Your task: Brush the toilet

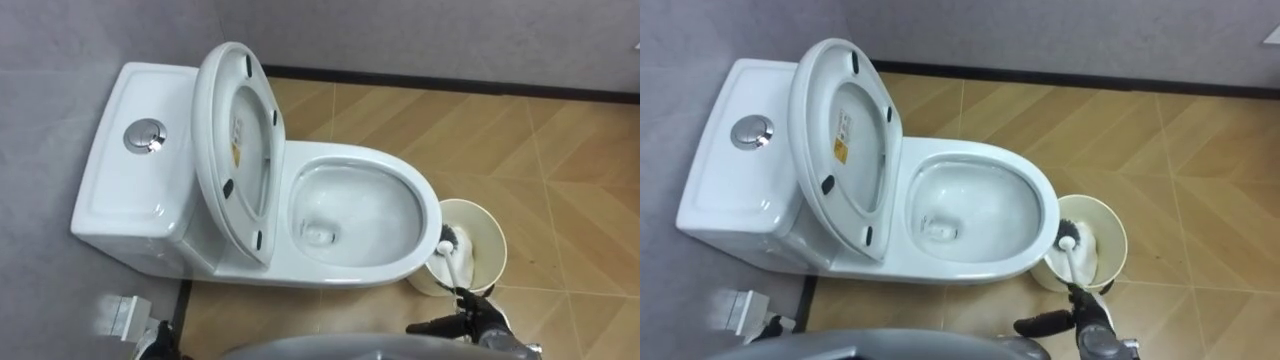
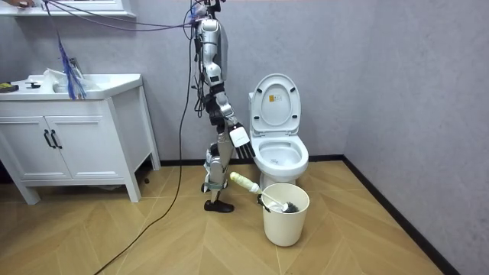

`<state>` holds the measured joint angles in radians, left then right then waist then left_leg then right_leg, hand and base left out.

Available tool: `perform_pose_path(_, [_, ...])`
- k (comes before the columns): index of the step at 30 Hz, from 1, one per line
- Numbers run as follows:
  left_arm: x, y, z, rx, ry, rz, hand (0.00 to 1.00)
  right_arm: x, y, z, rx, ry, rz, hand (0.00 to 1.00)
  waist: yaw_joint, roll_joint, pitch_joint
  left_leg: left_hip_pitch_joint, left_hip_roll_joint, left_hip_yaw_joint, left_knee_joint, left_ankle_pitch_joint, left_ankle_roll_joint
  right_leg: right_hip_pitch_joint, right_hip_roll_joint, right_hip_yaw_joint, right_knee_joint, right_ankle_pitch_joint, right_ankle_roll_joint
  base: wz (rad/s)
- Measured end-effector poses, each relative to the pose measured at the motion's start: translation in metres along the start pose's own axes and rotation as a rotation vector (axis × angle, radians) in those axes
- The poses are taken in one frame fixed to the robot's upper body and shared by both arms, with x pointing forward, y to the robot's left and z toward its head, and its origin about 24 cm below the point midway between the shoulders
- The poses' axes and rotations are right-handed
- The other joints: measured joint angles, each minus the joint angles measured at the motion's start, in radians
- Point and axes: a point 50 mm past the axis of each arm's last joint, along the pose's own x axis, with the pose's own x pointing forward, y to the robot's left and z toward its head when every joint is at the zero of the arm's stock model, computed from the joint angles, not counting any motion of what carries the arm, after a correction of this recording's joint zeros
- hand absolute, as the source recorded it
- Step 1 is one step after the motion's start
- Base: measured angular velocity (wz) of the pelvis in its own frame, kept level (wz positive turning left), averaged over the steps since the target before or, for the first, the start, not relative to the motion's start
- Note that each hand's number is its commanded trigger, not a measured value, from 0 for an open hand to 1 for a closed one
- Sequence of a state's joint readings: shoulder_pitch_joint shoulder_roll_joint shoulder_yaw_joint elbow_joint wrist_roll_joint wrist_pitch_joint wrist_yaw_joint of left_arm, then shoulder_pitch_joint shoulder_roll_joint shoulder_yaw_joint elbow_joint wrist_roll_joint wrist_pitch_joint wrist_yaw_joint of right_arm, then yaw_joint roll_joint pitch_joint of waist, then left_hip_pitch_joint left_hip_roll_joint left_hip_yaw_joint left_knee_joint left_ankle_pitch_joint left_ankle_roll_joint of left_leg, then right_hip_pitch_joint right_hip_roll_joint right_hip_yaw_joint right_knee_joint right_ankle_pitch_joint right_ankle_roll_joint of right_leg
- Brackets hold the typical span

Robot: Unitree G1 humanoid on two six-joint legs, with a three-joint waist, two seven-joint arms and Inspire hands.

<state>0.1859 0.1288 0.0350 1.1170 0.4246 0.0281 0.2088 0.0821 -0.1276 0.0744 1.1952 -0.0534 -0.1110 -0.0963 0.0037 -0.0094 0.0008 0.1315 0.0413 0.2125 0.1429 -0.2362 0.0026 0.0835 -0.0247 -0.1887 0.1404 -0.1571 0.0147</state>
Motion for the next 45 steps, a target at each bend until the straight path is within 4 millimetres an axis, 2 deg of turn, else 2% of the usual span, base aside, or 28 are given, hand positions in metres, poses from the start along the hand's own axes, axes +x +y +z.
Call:
perform_pose_path(13, [0.000, 0.003, 0.009, -0.022, -0.081, 0.059, 0.00, -0.001, -0.004, 0.006, -0.016, -0.059, -0.052, 0.00, 0.003, 0.004, -0.0009, 0.000, 0.001, 0.002, -0.001, 0.000, 0.000, -0.014, 0.000, 0.003, 0.012, 0.000, -0.001, -0.01])
perform_pose_path(34, [0.000, 0.004, 0.012, -0.070, -0.110, 0.067, 0.00, -0.002, -0.007, 0.005, 0.000, -0.070, -0.111, 0.00, 0.003, 0.004, -0.0007, 0.006, 0.000, 0.004, 0.002, 0.001, 0.000, -0.015, 0.000, 0.010, 0.013, 0.001, -0.002, 0.00])
perform_pose_path(41, [-0.001, 0.004, 0.008, -0.069, -0.100, 0.070, 0.00, -0.002, -0.007, 0.005, 0.009, -0.068, -0.118, 0.00, 0.003, 0.005, -0.0004, 0.003, 0.006, 0.002, 0.002, 0.001, 0.000, -0.012, -0.001, -0.002, 0.013, 0.001, -0.002, 0.00])
perform_pose_path(45, [-0.001, 0.005, 0.011, -0.068, -0.107, 0.089, 0.00, -0.001, -0.009, 0.008, 0.013, -0.070, -0.145, 0.00, 0.002, 0.004, -0.0005, -0.016, 0.001, -0.009, 0.009, 0.000, 0.001, -0.017, -0.004, -0.008, 0.014, 0.001, -0.002, 0.08])
